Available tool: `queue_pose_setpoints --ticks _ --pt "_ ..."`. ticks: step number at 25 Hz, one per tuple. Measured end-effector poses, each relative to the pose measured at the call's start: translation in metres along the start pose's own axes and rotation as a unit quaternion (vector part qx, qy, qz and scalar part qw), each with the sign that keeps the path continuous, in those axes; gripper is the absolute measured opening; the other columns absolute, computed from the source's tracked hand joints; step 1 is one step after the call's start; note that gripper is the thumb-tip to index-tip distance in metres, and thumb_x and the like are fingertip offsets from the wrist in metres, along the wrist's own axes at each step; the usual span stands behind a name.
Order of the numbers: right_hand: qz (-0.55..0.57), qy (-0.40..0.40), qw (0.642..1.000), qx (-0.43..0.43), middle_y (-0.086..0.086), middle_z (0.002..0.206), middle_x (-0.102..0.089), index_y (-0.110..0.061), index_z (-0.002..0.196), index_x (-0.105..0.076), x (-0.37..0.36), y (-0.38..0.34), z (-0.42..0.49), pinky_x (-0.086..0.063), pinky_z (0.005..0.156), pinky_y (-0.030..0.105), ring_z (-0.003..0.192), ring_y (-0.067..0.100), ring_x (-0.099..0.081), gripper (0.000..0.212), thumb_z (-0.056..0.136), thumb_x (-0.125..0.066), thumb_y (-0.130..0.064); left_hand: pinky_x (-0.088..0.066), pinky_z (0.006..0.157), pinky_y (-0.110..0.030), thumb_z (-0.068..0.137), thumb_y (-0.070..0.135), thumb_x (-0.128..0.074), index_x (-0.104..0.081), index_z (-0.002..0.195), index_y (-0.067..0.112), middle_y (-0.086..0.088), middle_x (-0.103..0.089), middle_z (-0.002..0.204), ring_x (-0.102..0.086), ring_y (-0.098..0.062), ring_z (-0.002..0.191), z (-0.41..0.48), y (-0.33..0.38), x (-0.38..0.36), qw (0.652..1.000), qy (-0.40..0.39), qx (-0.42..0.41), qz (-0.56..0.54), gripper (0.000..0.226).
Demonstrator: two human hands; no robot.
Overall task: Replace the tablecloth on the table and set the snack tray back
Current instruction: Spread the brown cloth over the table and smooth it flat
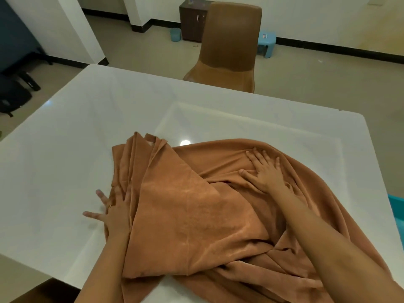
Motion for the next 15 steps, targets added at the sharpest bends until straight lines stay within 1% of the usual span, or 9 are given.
queue_pose_setpoints --ticks 2,4,7,9,10,11,12,14,15 --pt "0.021 -0.003 0.999 -0.031 -0.009 0.16 -0.003 -0.04 0.151 -0.006 0.002 0.012 0.004 0.009 0.115 0.05 0.148 0.019 0.0 0.084 0.077 -0.012 -0.08 0.025 0.079 -0.072 0.077 0.079 -0.033 0.034 0.135 0.046 0.004 0.036 0.152 0.039 -0.04 0.132 -0.004 -0.025 -0.002 0.996 -0.008 0.043 0.081 0.094" --pt "0.046 -0.01 0.996 -0.081 -0.007 0.161 0.0 -0.036 0.152 -0.006 0.008 0.031 0.01 0.008 0.117 0.048 0.148 0.021 0.003 0.077 0.086 -0.017 -0.073 0.018 0.086 -0.078 0.076 0.081 -0.02 0.033 0.136 0.049 0.003 0.04 0.149 0.038 -0.041 0.133 -0.005 -0.06 -0.007 0.994 -0.011 0.08 0.078 0.086" --pt "0.063 -0.066 0.975 -0.203 -0.001 0.161 0.007 -0.029 0.153 -0.001 0.02 0.052 0.017 0.007 0.117 0.05 0.147 0.026 0.009 0.067 0.096 -0.021 -0.057 0.013 0.097 -0.077 0.083 0.076 -0.009 0.017 0.145 0.047 -0.002 0.029 0.155 0.032 -0.04 0.137 -0.01 -0.093 -0.001 0.989 -0.011 0.138 0.042 0.073" --pt "0.05 -0.086 0.952 -0.29 0.013 0.16 0.006 -0.014 0.153 -0.002 0.028 0.03 0.014 0.007 0.117 0.05 0.146 0.034 0.009 0.066 0.098 -0.028 -0.038 0.011 0.103 -0.07 0.094 0.061 -0.022 -0.006 0.153 0.028 -0.014 0.016 0.158 0.023 -0.043 0.14 -0.015 -0.095 0.018 0.987 0.046 0.156 -0.003 0.069" --pt "0.04 -0.052 0.96 -0.272 0.02 0.158 0.001 -0.005 0.152 -0.006 0.033 0.003 0.015 0.004 0.118 0.049 0.146 0.036 0.006 0.066 0.095 -0.034 -0.026 0.007 0.108 -0.066 0.098 0.052 -0.029 -0.017 0.152 0.018 -0.019 0.008 0.158 0.017 -0.044 0.141 -0.017 -0.086 0.031 0.983 0.104 0.14 -0.066 0.065" --pt "0.054 0.0 0.98 -0.194 0.023 0.157 -0.003 -0.001 0.151 -0.012 0.037 -0.033 0.02 0.0 0.119 0.048 0.146 0.037 0.002 0.066 0.092 -0.038 -0.017 0.003 0.112 -0.061 0.099 0.047 -0.033 -0.024 0.15 0.013 -0.02 0.002 0.158 0.012 -0.042 0.143 -0.018 -0.069 0.045 0.971 0.161 0.097 -0.144 0.062" --pt "0.092 0.041 0.992 -0.08 0.023 0.157 -0.006 -0.003 0.15 -0.016 0.037 -0.075 0.023 -0.004 0.119 0.047 0.146 0.035 -0.001 0.065 0.091 -0.041 -0.011 0.0 0.116 -0.055 0.098 0.047 -0.035 -0.027 0.148 0.015 -0.015 -0.002 0.159 0.01 -0.036 0.145 -0.018 -0.045 0.056 0.958 0.186 0.033 -0.215 0.06" --pt "0.139 0.001 0.983 0.123 0.014 0.159 -0.006 -0.014 0.152 -0.016 0.022 -0.157 0.017 -0.005 0.12 0.045 0.147 0.028 -0.002 0.062 0.095 -0.042 -0.017 -0.001 0.117 -0.041 0.095 0.054 -0.04 -0.023 0.149 0.029 0.001 -0.007 0.16 0.008 -0.018 0.147 -0.014 0.015 0.073 0.947 0.165 -0.122 -0.248 0.062" --pt "0.127 -0.046 0.976 0.173 0.009 0.16 -0.005 -0.019 0.153 -0.013 0.008 -0.186 0.012 -0.002 0.119 0.045 0.148 0.025 -0.001 0.062 0.098 -0.04 -0.026 0.0 0.117 -0.039 0.093 0.058 -0.041 -0.016 0.15 0.034 0.006 -0.01 0.159 0.004 -0.015 0.147 -0.008 0.038 0.072 0.948 0.135 -0.177 -0.227 0.067"
Point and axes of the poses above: each hand's wrist, its own z-axis towards the middle knuckle, its own x-axis out of the back of the hand, y = z × x, the point moved 5 cm from there along z, towards the middle knuckle
